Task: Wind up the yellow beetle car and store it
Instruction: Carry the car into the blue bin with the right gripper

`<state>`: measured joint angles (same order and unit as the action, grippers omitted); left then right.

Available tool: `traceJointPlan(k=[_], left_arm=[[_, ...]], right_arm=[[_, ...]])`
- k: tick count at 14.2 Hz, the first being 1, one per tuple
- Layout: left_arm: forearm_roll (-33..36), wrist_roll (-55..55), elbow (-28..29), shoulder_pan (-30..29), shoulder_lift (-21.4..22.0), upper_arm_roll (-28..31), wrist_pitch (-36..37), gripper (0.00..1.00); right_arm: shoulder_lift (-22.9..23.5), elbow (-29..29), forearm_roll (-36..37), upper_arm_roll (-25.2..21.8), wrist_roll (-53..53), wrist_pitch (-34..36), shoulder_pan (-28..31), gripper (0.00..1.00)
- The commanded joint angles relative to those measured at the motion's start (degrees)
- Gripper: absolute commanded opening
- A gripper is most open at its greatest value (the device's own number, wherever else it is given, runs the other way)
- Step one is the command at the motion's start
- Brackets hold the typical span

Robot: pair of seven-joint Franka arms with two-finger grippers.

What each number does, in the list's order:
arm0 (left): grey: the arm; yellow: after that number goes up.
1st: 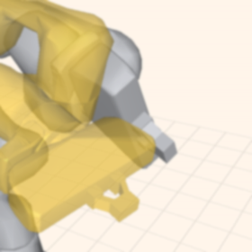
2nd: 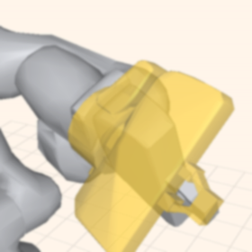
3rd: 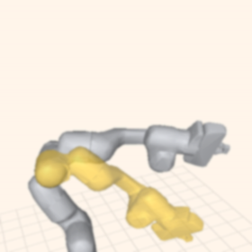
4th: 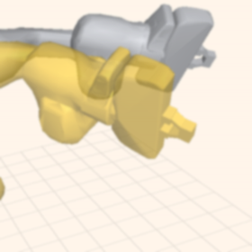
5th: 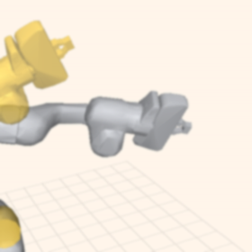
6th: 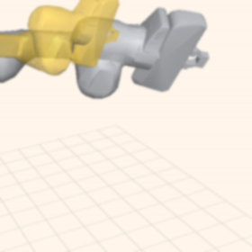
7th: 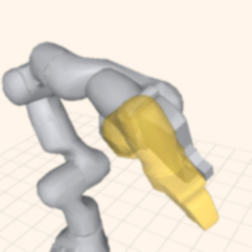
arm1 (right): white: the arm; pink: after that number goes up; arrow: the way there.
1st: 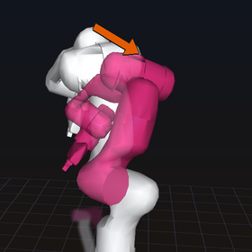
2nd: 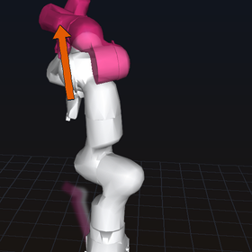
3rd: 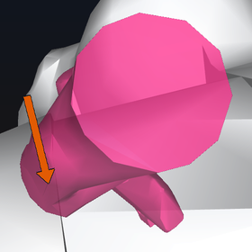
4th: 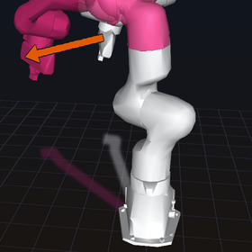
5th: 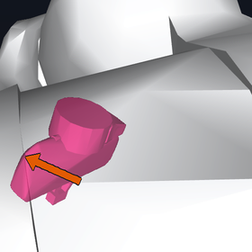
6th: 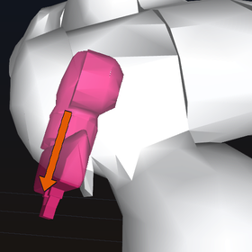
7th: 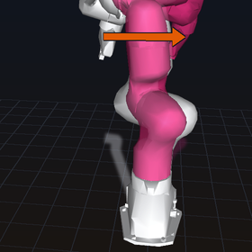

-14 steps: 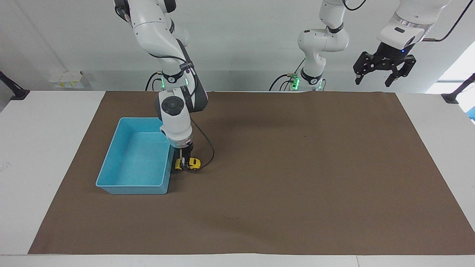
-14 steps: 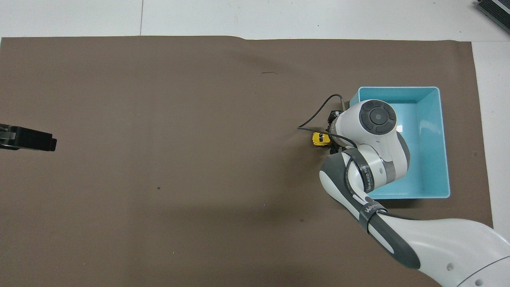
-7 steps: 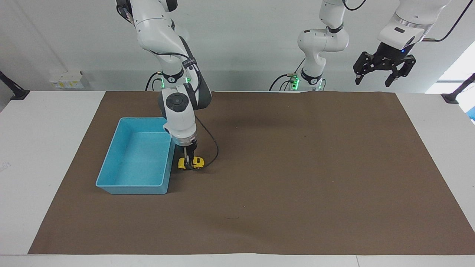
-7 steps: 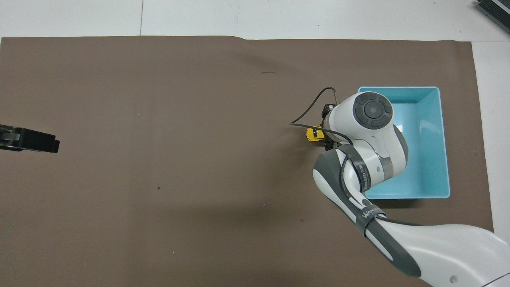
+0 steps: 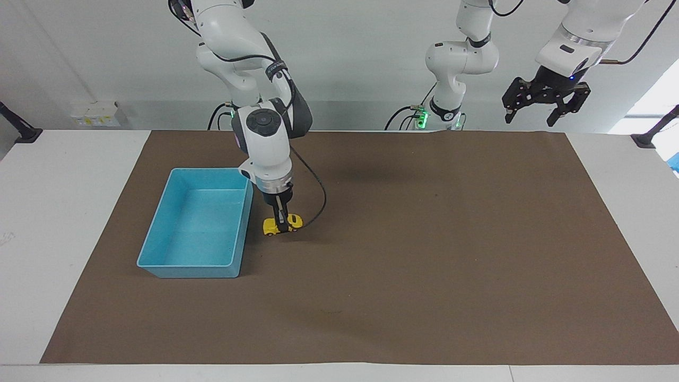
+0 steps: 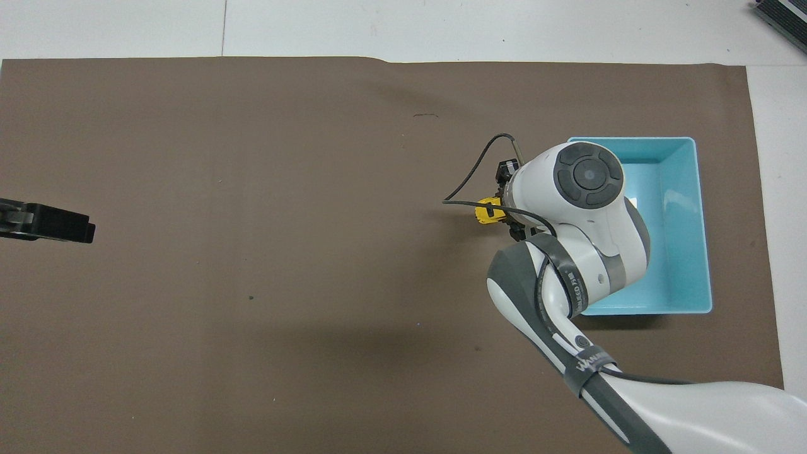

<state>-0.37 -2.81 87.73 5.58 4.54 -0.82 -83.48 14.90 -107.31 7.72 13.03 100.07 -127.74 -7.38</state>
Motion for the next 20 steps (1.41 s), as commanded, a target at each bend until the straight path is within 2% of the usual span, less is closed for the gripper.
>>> traceJointPlan(k=[1,5,9,15,20], left_arm=[[-0.5,-0.18,1.31,-0.83,1.43,0.21,0.42,1.0],[-0.5,-0.18,1.39,-0.83,1.43,0.21,0.42,1.0],[-0.5,-0.18,1.31,-0.83,1.43,0.12,0.42,1.0],[-0.5,-0.18,1.31,-0.83,1.43,0.12,0.42,1.0],[-0.5,-0.18,1.31,-0.83,1.43,0.12,0.42,1.0]], right_arm=[[-3.72,-0.18,-3.66,0.68,-7.67,3.1,0.61,0.0],[-8.12,-0.09,-4.64,0.68,-19.18,9.69,1.23,0.0],[-11.37,0.0,-7.36,0.07,-32.88,12.59,1.93,0.0],[-12.17,5.36,-14.12,0.07,-61.71,20.59,10.35,0.0],[-12.52,6.15,-13.52,-0.11,-78.33,23.41,16.95,0.0]])
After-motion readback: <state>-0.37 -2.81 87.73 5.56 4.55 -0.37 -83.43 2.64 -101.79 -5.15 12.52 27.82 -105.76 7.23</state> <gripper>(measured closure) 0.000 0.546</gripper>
